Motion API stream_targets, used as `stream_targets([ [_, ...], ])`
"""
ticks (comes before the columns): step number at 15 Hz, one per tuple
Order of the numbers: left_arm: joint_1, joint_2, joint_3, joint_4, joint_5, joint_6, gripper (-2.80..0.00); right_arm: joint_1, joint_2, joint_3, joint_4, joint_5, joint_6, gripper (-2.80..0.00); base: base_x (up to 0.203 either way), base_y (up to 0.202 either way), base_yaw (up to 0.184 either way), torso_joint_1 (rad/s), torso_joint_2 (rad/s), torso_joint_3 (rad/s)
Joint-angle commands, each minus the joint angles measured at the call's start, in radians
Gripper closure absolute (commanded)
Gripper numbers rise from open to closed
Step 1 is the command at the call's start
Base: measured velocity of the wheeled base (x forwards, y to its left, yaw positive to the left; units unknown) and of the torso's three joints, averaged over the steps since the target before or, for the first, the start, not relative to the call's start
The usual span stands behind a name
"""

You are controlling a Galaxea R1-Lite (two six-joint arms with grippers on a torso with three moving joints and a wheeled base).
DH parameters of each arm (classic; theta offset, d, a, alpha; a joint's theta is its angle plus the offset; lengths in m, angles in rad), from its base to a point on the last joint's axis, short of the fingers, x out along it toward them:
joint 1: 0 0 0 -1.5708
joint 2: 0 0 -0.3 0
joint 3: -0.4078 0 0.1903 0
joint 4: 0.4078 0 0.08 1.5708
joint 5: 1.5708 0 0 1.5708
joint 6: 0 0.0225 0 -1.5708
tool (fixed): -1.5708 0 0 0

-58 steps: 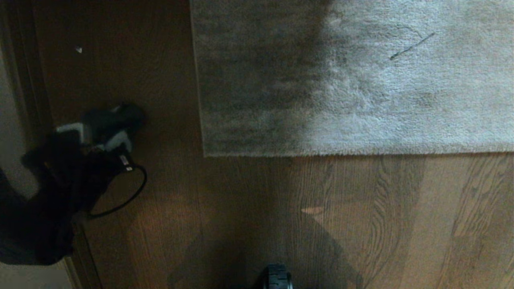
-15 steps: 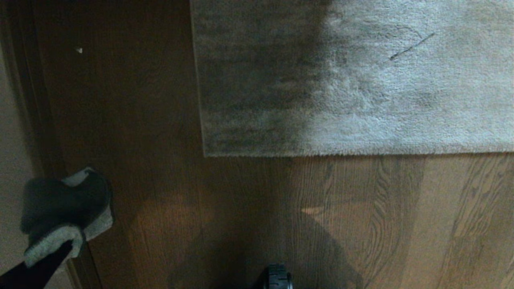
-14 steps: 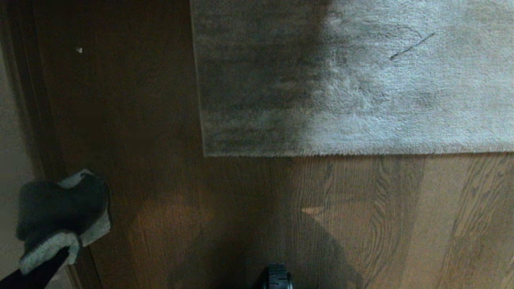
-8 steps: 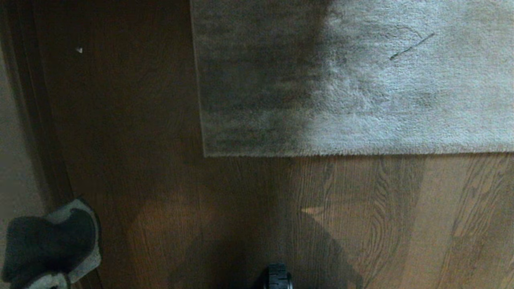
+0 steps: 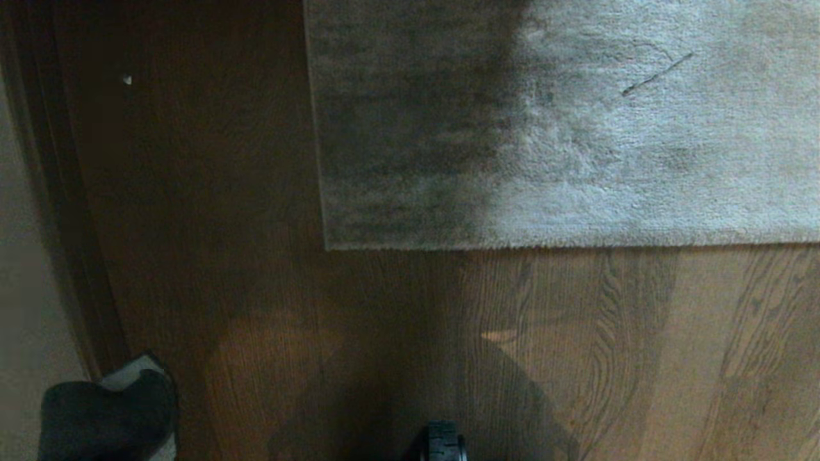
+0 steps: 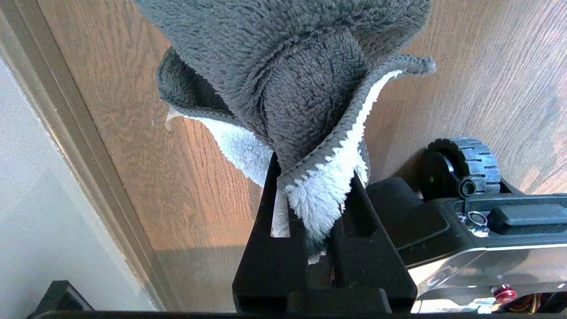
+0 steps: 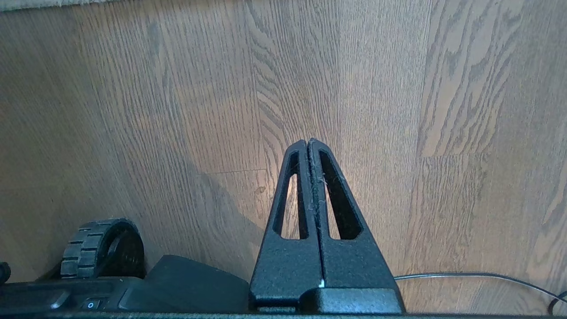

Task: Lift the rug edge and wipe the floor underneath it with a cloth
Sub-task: Lift up the carpet

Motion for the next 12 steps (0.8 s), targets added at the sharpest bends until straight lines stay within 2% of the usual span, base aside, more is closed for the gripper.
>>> stream_targets([
  [1,0.000,0.002,0.000,0.000,0.000,-0.002,0.00,0.000,0.000,0.000,-0.001,0.000,0.001,0.00,0.000,0.000,0.000,0.000,0.00,0.000],
  [12,0.001,0.002,0.000,0.000,0.000,-0.002,0.00,0.000,0.000,0.000,-0.001,0.000,0.000,0.00,0.000,0.000,0.000,0.000,0.00,0.000],
])
